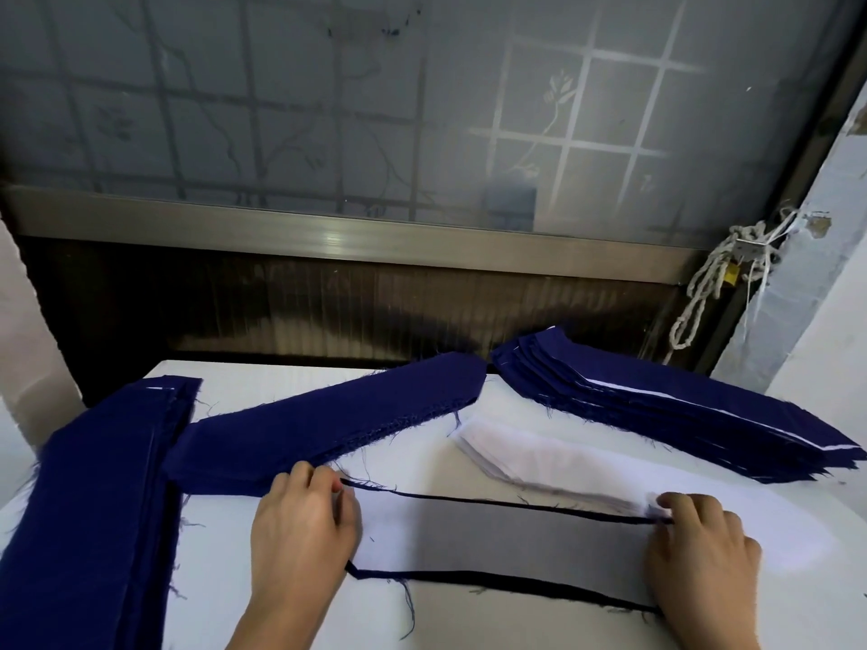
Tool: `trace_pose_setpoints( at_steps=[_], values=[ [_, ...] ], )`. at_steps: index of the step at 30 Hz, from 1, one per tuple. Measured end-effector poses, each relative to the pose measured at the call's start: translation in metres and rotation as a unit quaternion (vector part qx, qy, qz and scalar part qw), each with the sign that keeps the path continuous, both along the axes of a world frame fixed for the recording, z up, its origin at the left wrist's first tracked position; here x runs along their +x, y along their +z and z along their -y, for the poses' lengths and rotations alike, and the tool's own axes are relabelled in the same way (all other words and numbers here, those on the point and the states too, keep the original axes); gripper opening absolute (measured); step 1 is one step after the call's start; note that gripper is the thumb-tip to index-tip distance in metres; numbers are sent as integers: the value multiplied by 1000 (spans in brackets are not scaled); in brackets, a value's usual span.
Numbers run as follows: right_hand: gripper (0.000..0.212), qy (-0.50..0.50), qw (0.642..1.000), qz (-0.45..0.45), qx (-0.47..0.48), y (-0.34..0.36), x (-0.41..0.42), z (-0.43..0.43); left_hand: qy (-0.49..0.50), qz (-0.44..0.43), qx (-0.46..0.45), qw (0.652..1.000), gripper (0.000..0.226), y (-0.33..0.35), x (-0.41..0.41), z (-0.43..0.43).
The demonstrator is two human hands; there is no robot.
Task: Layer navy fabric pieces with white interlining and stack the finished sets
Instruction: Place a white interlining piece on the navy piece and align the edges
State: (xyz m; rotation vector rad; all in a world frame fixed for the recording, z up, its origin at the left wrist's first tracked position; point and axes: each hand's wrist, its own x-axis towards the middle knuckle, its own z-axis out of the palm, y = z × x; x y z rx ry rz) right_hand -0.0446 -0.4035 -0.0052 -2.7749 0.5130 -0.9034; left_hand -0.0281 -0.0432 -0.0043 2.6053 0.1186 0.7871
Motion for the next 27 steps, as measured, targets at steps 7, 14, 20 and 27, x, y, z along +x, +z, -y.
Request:
trace_pose_setpoints(
  at_steps=[7, 14, 20, 27],
  values=[
    [20, 243, 965, -59, 84, 13, 60, -42, -13, -11, 34, 999, 15, -3, 3, 4],
    [14, 277, 946, -168, -34, 20, 112, -72, -18, -21, 23, 999, 23, -2, 0, 3],
    [16, 260, 933, -228, -101, 23, 121, -69, -21, -30, 12, 999, 23, -3, 1, 3],
    [32, 234, 904, -314, -170, 28, 124, -79, -27, -27, 9, 999, 22, -3, 0, 3]
  ],
)
